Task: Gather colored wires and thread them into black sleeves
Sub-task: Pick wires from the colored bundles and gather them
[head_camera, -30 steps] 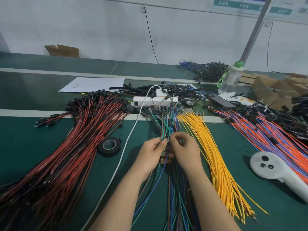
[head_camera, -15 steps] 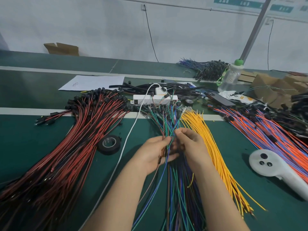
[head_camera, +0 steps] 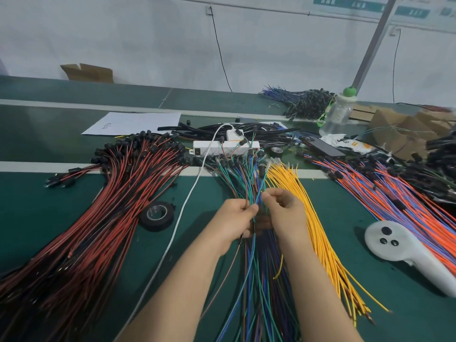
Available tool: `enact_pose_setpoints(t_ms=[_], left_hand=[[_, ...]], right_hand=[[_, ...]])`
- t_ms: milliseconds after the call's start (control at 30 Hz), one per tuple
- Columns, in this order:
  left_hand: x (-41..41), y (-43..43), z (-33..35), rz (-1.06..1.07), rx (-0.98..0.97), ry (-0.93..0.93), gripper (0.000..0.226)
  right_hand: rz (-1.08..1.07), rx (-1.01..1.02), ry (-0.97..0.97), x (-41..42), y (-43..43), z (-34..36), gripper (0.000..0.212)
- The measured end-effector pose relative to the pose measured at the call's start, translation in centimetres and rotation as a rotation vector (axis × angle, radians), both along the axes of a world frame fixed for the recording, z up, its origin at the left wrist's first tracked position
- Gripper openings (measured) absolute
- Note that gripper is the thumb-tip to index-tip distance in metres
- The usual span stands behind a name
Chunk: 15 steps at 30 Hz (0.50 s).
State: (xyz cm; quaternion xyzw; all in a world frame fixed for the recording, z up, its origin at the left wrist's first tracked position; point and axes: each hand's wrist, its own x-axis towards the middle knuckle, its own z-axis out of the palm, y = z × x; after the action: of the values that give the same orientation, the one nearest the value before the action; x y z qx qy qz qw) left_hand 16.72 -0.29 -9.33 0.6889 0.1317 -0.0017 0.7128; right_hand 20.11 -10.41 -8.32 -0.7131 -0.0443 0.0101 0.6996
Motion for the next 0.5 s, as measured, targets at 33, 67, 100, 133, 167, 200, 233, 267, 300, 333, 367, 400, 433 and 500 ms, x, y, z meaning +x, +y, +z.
enact_pose_setpoints(t_ms=[33, 67, 100, 133, 167, 200, 233, 267, 300, 333, 367, 400, 433, 500], left_hand=[[-0.2, -0.2, -0.2, 0.016, 0.019, -0.013, 0.02], [-0.3, -0.3, -0.4, 0.029, 0.022, -0.03, 0.021], [-0.5, -0.4, -0.6, 0.033, 0.033, -0.047, 0.023], [-0.6, -0.5, -0.9, 0.033, 0.072, -0.06, 0.024], [-0.7, -0.6, -1.1, 0.031, 0.123, -0.074, 0.024], [-0.7, -0.7, -1.3, 0.026, 0.161, -0.089, 0.024], [-0.8, -0.7, -1.4, 0.021, 0.175, -0.103, 0.025], [-0.9, -0.8, -1.5, 0.016, 0.178, -0.119, 0.027], [-0.9, -0.8, -1.6, 0.011, 0.188, -0.136, 0.028], [-0.9, -0.8, -1.8, 0.008, 0.209, -0.151, 0.027], [-0.9, -0.8, -1.9, 0.007, 0.234, -0.161, 0.026], [-0.9, -0.8, -2.0, 0.005, 0.259, -0.166, 0.026], [-0.9, -0.7, -2.2, 0.004, 0.276, -0.167, 0.027], [-0.9, -0.7, -2.4, -0.002, 0.278, -0.175, 0.028]], right_hand=[[-0.015, -0.06, -0.056, 0.0, 0.1, -0.1, 0.007], [-0.018, -0.125, -0.109, 0.0, 0.2, -0.2, 0.007], [-0.011, -0.184, -0.142, 0.0, 0.3, -0.3, 0.007], [-0.006, -0.238, -0.15, -0.1, 0.4, -0.4, 0.011], [-0.006, -0.287, -0.141, -0.1, 0.4, -0.5, 0.015], [-0.012, -0.321, -0.127, 0.0, 0.4, -0.6, 0.017], [-0.025, -0.334, -0.11, 0.1, 0.4, -0.6, 0.018], [-0.037, -0.327, -0.094, 0.2, 0.3, -0.6, 0.019], [-0.041, -0.315, -0.08, 0.3, 0.2, -0.6, 0.02], [-0.033, -0.313, -0.068, 0.5, 0.1, -0.6, 0.021], [-0.015, -0.319, -0.059, 0.5, 0.0, -0.5, 0.022], [0.009, -0.322, -0.046, 0.5, -0.1, -0.6, 0.024], [0.033, -0.316, -0.032, 0.5, -0.2, -0.6, 0.025], [0.051, -0.294, -0.007, 0.5, -0.4, -0.6, 0.027]])
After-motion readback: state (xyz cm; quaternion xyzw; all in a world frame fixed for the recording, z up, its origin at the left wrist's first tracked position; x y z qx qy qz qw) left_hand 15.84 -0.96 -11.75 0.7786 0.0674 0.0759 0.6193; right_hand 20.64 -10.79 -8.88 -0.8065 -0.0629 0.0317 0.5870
